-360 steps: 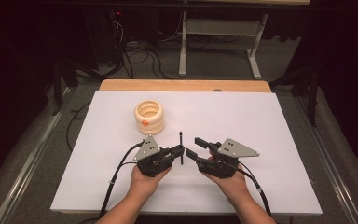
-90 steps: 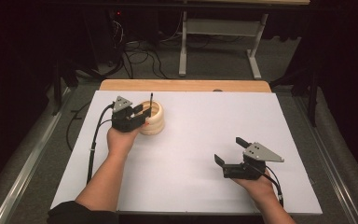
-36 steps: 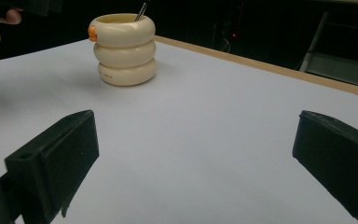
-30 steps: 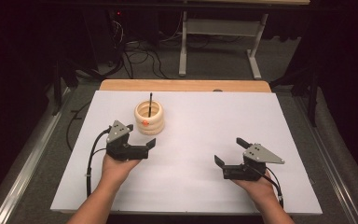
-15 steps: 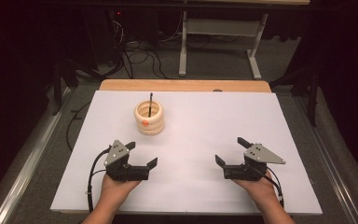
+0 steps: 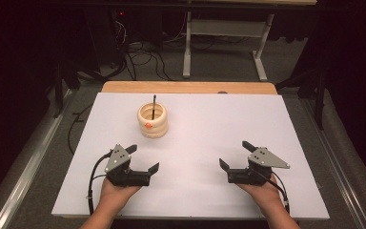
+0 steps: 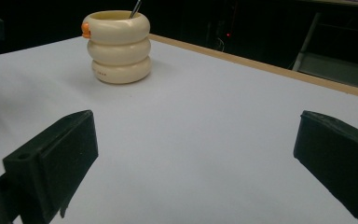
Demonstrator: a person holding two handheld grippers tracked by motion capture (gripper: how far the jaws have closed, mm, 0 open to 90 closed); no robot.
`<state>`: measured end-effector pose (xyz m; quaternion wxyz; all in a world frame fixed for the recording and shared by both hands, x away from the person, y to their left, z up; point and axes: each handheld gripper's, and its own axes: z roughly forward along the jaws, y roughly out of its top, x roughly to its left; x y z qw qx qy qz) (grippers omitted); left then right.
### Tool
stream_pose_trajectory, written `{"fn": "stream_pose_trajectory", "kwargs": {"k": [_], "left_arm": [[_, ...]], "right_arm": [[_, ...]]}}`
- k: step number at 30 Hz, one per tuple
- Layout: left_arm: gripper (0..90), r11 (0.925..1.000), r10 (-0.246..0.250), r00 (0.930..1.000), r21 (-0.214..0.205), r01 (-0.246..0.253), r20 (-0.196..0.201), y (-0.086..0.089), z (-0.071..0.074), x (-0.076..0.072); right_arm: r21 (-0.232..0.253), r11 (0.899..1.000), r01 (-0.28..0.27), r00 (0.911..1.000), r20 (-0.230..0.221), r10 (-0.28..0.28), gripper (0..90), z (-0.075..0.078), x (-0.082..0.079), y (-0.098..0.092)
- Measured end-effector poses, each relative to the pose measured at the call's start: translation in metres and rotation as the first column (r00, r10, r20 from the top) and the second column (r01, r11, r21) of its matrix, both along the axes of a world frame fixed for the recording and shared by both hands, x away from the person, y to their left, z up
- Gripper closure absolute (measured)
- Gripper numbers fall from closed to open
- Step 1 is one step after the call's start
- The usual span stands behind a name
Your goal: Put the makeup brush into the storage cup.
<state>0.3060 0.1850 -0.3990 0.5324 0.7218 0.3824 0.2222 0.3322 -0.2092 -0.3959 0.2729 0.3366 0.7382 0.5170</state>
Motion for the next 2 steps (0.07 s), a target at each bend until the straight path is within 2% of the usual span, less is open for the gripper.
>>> {"fn": "stream_pose_trajectory", "kwargs": {"k": [2], "left_arm": [[0.0, 1.0000, 0.000, 1.0000, 0.001, 0.000, 0.001, 0.0008, 0.0007, -0.0003]], "right_arm": [[0.001, 1.000, 0.001, 1.0000, 0.002, -0.001, 0.9, -0.0002, 0.0002, -0.0003]]}}
